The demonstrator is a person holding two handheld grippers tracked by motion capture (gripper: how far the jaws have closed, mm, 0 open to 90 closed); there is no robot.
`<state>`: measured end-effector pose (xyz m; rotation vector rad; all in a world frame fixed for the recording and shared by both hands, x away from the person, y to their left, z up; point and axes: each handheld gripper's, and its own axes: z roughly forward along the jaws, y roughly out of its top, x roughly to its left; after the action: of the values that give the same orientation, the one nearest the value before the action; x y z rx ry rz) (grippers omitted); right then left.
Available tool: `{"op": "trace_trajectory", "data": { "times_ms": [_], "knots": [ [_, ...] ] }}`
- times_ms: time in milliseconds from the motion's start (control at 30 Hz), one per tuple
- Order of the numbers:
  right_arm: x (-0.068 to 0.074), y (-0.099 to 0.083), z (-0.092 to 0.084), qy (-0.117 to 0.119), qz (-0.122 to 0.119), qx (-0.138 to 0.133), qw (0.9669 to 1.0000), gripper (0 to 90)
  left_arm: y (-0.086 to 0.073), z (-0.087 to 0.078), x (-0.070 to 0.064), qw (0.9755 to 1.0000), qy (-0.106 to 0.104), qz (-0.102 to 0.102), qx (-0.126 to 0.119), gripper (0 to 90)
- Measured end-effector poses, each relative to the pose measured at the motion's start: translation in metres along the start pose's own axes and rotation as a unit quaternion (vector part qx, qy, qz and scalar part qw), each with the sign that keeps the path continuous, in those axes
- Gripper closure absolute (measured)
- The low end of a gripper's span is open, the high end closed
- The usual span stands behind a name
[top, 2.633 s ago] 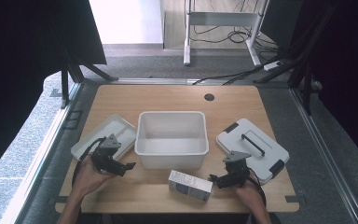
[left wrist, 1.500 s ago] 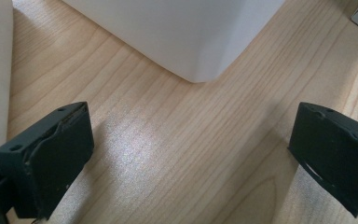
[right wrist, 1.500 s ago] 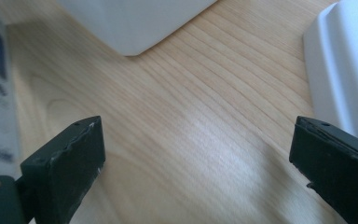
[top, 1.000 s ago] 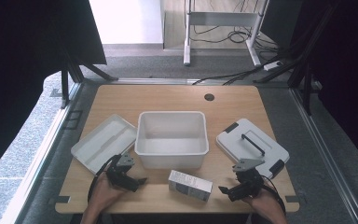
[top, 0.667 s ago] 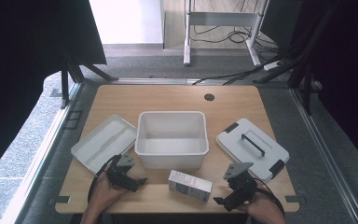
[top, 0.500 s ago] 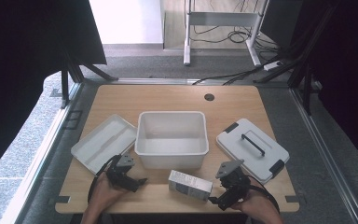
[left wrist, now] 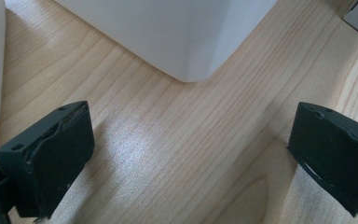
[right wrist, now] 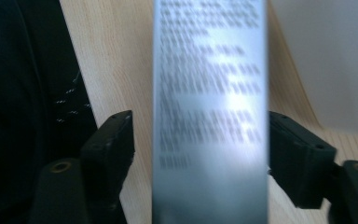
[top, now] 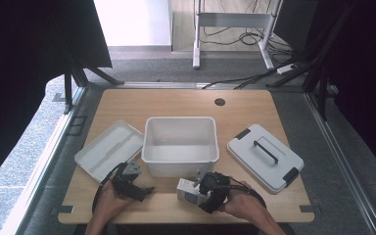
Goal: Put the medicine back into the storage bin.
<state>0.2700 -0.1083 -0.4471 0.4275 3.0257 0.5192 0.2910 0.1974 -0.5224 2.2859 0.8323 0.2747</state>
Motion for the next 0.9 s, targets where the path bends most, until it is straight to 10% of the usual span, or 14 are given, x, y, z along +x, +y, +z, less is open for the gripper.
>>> {"op": "trace_trajectory", "data": {
  "times_ms": [233,900],
  "knots": [
    [0.000,0.014,0.009,-0.008,-0.017,0.044,0.9989,54.2,0.000,0.000,0.000,1.0000,0.000,-0.001,0.000,0.3],
    [-0.004,0.040,-0.058,0.011,-0.018,0.010,0.9997,56.3,0.000,0.000,0.000,1.0000,0.002,-0.003,-0.002,1.3]
  ]
}}
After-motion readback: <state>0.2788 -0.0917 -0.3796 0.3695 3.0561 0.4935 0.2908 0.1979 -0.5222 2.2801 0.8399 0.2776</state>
